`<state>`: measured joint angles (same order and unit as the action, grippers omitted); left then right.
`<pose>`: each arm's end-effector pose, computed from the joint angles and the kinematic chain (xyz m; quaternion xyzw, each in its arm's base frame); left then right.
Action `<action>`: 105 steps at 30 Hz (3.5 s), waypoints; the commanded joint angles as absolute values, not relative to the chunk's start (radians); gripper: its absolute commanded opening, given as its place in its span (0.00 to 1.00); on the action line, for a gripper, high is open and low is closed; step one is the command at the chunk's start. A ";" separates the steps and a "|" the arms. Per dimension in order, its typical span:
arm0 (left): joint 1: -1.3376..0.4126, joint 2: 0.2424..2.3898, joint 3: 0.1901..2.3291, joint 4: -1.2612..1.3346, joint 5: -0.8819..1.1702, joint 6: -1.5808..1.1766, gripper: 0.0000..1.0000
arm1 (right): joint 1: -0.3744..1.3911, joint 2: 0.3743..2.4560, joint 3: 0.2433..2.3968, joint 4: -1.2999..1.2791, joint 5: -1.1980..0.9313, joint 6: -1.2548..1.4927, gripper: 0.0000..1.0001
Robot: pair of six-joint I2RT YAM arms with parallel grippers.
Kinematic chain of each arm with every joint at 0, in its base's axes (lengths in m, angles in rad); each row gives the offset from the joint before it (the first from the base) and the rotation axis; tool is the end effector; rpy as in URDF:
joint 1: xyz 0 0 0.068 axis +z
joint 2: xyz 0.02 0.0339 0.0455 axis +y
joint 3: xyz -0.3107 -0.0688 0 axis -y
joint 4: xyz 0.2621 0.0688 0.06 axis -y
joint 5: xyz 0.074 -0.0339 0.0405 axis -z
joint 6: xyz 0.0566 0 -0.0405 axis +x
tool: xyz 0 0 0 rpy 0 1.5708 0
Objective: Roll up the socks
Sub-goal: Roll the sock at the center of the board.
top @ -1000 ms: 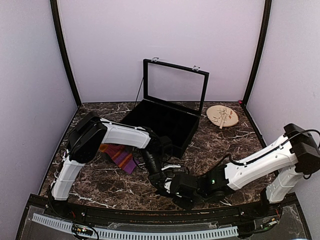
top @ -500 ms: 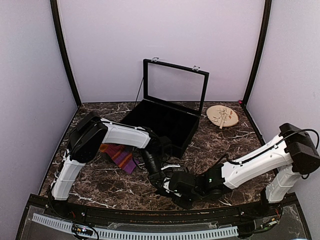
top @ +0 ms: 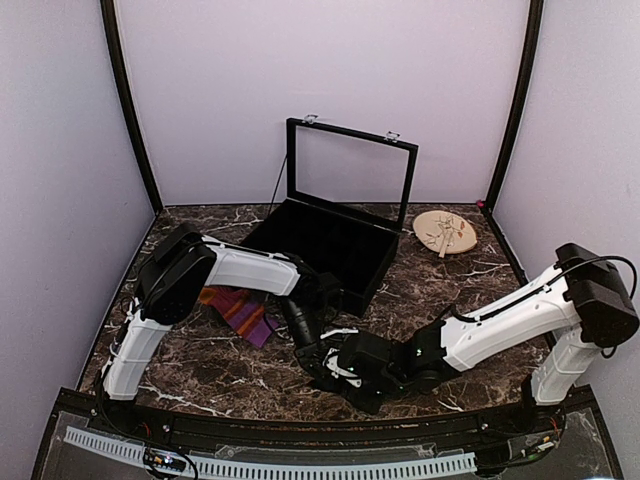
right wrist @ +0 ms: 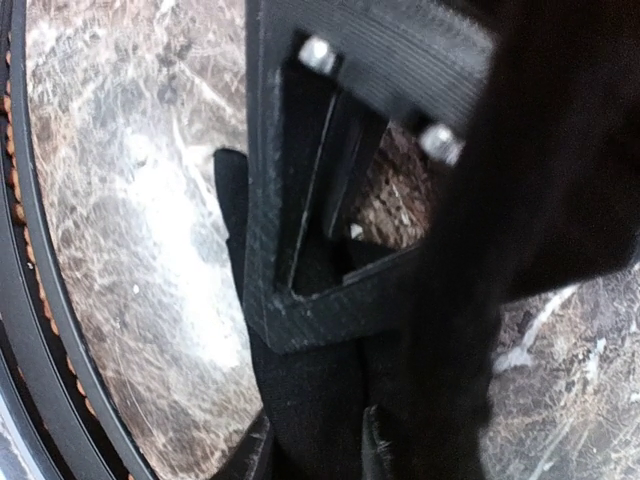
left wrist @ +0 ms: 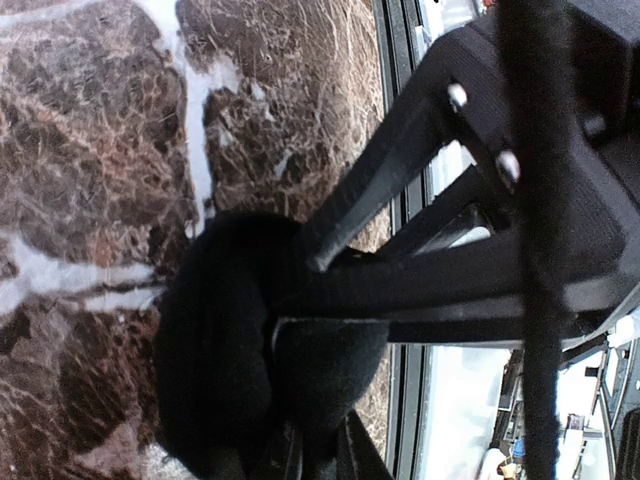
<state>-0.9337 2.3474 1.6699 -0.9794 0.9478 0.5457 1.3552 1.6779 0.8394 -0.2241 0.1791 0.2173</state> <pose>0.2429 -0.4054 0.1109 -0.5847 -0.6699 0.4400 0.1255 0.0818 0.3262 0.1543 -0.5004 0.8243 0.1160 0.2381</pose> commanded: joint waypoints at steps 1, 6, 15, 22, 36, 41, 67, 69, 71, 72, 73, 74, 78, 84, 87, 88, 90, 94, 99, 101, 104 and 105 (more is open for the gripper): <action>-0.949 2.380 1.673 -1.006 0.893 0.575 0.13 | 1.314 1.716 0.834 -0.217 0.154 0.242 0.25; -0.948 2.379 1.674 -1.008 0.896 0.576 0.13 | 1.301 1.723 0.820 -0.231 0.129 0.261 0.15; -0.944 2.377 1.682 -0.991 0.857 0.535 0.18 | 1.298 1.709 0.811 -0.242 0.121 0.279 0.07; -0.896 2.345 1.677 -0.949 0.828 0.472 0.30 | 1.296 1.687 0.785 -0.230 0.100 0.301 0.06; -0.831 2.200 1.499 -0.791 0.847 0.409 0.34 | 1.268 1.677 0.756 -0.216 0.040 0.329 0.08; -0.808 2.148 1.452 -0.709 0.843 0.366 0.35 | 1.246 1.661 0.747 -0.209 0.009 0.340 0.08; -0.815 1.619 0.868 0.170 0.357 0.095 0.36 | 1.116 1.641 0.686 -0.120 -0.271 0.400 0.08; -0.861 1.587 0.827 0.227 0.313 0.135 0.36 | 1.101 1.648 0.689 -0.115 -0.304 0.404 0.09; -0.921 1.573 0.810 0.248 0.250 0.191 0.36 | 1.079 1.652 0.686 -0.109 -0.339 0.406 0.09; -0.947 1.571 0.804 0.255 0.226 0.219 0.36 | 1.069 1.652 0.683 -0.103 -0.356 0.407 0.09; -0.975 1.568 0.796 0.267 0.201 0.243 0.36 | 1.061 1.651 0.681 -0.100 -0.371 0.407 0.09; -0.999 1.564 0.783 0.291 0.179 0.264 0.37 | 1.053 1.650 0.681 -0.098 -0.389 0.408 0.09; -1.044 1.550 0.738 0.347 0.148 0.313 0.38 | 1.029 1.644 0.679 -0.102 -0.432 0.408 0.09; -1.084 1.548 0.726 0.352 0.172 0.404 0.42 | 1.003 1.641 0.669 -0.091 -0.491 0.419 0.09; -1.101 1.566 0.747 0.326 0.192 0.452 0.44 | 0.995 1.648 0.669 -0.087 -0.511 0.423 0.09; -1.109 1.575 0.758 0.312 0.194 0.468 0.44 | 0.994 1.651 0.671 -0.086 -0.515 0.425 0.09; -1.125 1.598 0.784 0.276 0.199 0.499 0.44 | 0.991 1.655 0.673 -0.084 -0.526 0.426 0.09; -1.178 1.628 0.809 0.243 0.164 0.570 0.45 | 0.985 1.655 0.676 -0.084 -0.542 0.431 0.09; -1.228 1.667 0.818 0.232 0.113 0.639 0.44 | 0.979 1.651 0.667 -0.080 -0.559 0.436 0.09; -1.249 1.681 0.811 0.239 0.085 0.672 0.44 | 0.975 1.650 0.665 -0.080 -0.564 0.436 0.09; -1.264 1.695 0.798 0.260 0.066 0.702 0.43 | 0.971 1.649 0.660 -0.076 -0.571 0.439 0.09; -1.267 1.701 0.797 0.263 0.061 0.709 0.42 | 0.970 1.649 0.660 -0.074 -0.574 0.439 0.09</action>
